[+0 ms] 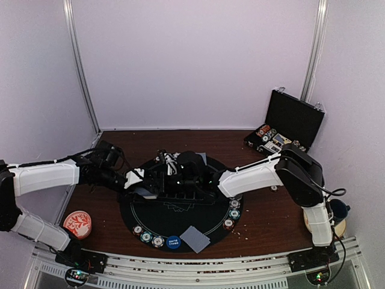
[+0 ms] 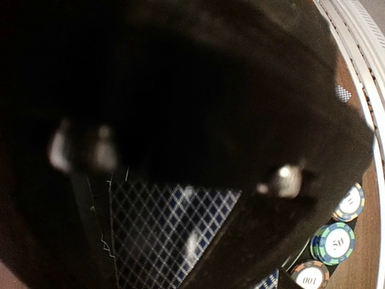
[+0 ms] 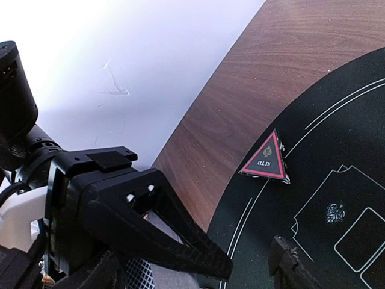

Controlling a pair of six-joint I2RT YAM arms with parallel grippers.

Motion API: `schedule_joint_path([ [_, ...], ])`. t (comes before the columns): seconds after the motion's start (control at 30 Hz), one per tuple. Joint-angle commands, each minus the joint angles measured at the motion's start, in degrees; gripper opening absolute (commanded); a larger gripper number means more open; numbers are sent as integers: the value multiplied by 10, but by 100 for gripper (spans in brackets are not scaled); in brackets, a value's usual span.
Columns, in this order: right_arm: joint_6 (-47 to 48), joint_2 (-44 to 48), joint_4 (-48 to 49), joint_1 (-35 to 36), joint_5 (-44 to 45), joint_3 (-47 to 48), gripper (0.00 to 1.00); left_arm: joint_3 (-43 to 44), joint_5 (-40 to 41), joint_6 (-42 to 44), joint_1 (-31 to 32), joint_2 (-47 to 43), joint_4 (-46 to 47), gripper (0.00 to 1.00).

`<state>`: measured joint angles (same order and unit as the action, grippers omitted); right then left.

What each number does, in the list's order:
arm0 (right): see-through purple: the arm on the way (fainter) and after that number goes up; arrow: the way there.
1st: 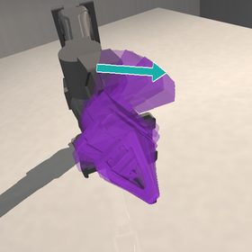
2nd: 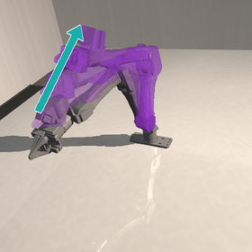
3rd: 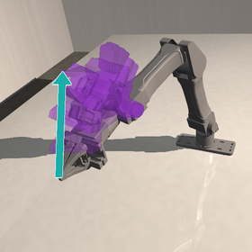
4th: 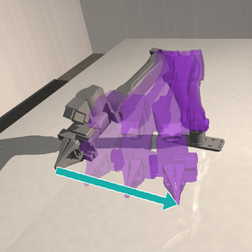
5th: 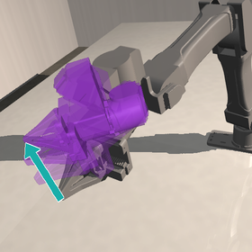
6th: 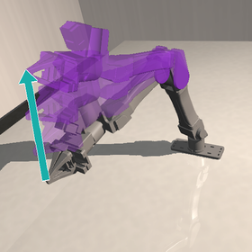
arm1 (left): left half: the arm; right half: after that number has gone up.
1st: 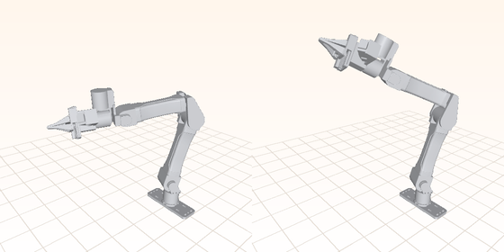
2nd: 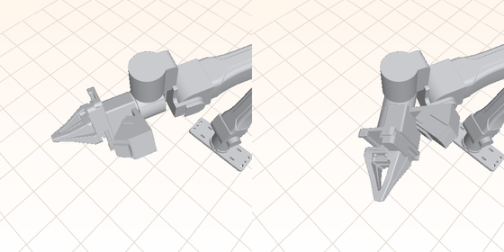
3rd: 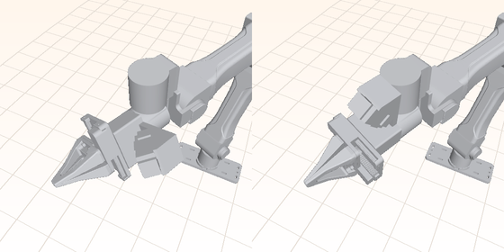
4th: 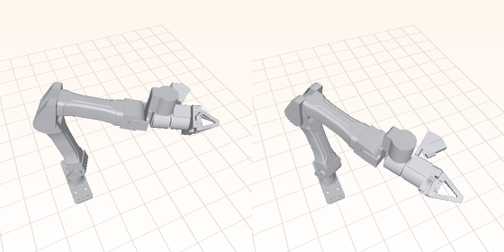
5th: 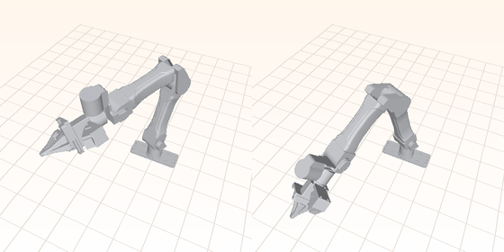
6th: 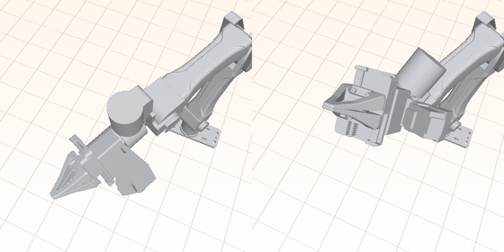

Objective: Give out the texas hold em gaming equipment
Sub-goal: Pick up the poker card from the face-down deck piles.

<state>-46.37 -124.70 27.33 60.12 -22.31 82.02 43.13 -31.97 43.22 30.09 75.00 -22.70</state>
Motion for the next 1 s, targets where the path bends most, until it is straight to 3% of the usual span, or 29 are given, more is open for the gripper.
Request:
schedule_joint_path([
  [0.0,6,-15,-30,-3,-4,13,80,-2,-17,9,3,-13,6,13],
  [0.27,9,13,-13,-20,6,-52,69,0,-21,8,2,-10,4,13],
  [0.47,22,27,-30,-33,19,-67,46,2,-18,6,2,-6,3,13],
  [0.73,26,52,-25,-38,-8,-85,30,4,-14,7,2,5,3,13],
  [0.97,35,87,-31,-38,-12,-110,28,4,-13,5,2,4,3,13],
])
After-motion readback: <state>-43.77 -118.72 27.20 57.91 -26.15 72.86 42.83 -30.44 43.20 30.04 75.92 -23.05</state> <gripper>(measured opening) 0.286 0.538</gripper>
